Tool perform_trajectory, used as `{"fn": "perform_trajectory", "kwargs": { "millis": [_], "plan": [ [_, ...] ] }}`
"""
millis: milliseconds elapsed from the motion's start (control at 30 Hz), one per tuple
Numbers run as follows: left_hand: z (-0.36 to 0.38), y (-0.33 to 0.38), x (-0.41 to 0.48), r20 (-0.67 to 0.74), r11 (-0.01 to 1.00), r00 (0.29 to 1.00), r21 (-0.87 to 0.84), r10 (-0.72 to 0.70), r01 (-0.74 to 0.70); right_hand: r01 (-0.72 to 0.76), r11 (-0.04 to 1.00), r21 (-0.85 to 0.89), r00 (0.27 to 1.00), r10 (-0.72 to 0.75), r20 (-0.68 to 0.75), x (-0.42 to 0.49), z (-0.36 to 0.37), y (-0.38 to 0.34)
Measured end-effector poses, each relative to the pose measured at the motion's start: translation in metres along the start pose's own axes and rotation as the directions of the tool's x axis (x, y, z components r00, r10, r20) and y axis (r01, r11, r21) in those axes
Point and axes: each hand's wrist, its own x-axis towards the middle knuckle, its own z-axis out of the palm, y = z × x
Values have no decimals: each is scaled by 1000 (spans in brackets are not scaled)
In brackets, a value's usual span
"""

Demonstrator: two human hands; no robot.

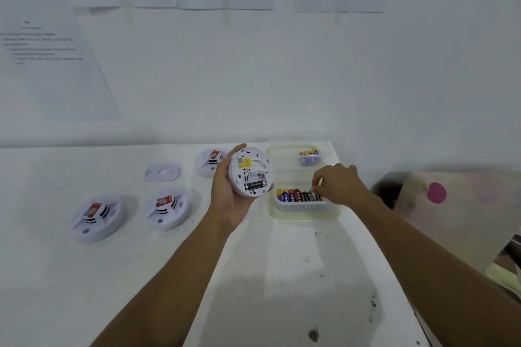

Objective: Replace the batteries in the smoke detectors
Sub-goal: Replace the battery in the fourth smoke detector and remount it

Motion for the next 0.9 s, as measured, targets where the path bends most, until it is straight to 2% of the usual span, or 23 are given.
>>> {"fn": "perform_trajectory", "kwargs": {
  "millis": [133, 200, 267, 333, 400, 467, 633, 733, 900],
  "plan": [
    [3, -2, 4, -1, 1000, 1000, -9, -5, 5, -8, 1000, 20, 1000, 8, 2, -2, -2, 0],
    [5, -2, 5, 4, 1000, 1000, -14, -10, 10, -18, 999, 41, 999, 19, -40, -4, -6, -1],
    [9, -3, 6, 15, 1000, 1000, -20, -7, 8, 1, 976, 217, 994, 22, -105, -9, -13, -5],
    [12, -3, 8, 34, 1000, 999, -22, -10, 10, 99, 860, 501, 982, -4, -186, -20, -21, -18],
    [15, -5, 9, 33, 1000, 999, -6, -3, 3, 201, 758, 621, 965, -43, -260, -33, -26, -38],
    [17, -8, 9, 23, 1000, 1000, 14, 15, -16, 227, 695, 682, 960, -41, -278, -40, -22, -57],
    [24, -9, 8, 38, 995, 997, 71, 65, -68, 122, 537, 835, 955, 165, -246, -46, -5, -84],
    [27, -10, 8, 39, 989, 994, 103, 101, -105, 31, 457, 889, 946, 275, -174, -46, 0, -94],
    [28, -9, 9, 26, 980, 990, 137, 139, -141, -72, 290, 954, 940, 341, -33, -45, -2, -105]
  ]
}}
